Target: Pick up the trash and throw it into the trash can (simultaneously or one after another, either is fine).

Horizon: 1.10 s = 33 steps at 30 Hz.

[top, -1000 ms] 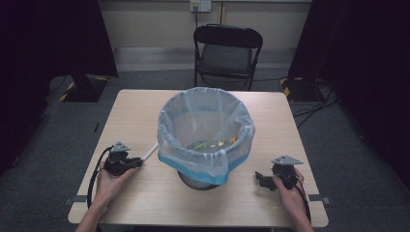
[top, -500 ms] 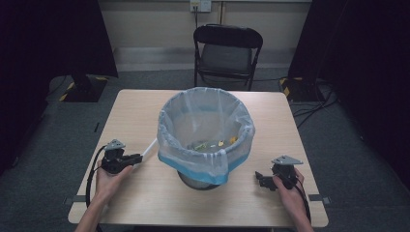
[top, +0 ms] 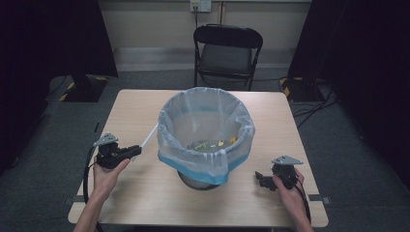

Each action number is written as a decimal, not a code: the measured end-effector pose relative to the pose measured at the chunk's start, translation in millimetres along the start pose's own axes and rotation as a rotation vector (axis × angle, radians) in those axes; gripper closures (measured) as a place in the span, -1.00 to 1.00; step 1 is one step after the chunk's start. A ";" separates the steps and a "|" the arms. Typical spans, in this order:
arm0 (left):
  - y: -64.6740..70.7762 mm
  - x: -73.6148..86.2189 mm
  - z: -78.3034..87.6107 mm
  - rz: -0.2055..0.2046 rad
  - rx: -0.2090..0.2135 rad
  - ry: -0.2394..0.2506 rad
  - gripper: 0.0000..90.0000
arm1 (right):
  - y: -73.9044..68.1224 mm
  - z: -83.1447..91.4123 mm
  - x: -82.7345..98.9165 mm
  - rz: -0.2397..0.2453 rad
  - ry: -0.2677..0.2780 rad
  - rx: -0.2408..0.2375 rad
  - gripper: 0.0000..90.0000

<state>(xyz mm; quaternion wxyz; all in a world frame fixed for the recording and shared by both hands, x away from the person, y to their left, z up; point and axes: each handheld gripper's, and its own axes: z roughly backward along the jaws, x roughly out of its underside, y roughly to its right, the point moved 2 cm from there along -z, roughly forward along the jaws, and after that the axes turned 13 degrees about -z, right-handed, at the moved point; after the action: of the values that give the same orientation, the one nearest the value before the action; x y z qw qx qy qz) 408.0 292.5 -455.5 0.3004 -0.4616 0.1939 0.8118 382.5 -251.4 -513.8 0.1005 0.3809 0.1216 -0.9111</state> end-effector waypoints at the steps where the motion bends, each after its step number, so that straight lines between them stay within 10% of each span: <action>1: 0.0 -1.3 1.2 0.008 0.003 0.011 0.77 | 0.0 0.0 0.0 -0.001 0.000 0.000 -0.76; 13: -0.7 -17.5 6.4 -0.034 0.001 0.054 0.77 | 0.0 0.0 0.0 0.000 0.000 0.000 -0.76; 21: -6.5 -43.3 17.6 0.006 0.030 0.194 0.77 | 0.0 0.0 0.0 -0.001 0.000 0.000 -0.76; 33: -3.6 -74.8 25.1 -0.036 0.015 0.260 0.77 | -0.1 0.1 0.0 -0.001 0.000 -0.001 -0.76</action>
<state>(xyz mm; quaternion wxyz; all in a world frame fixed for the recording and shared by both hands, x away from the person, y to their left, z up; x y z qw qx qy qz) 423.9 287.0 -378.3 0.2908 -0.5640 0.2287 0.7382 382.4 -251.4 -513.8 0.1000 0.3805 0.1221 -0.9112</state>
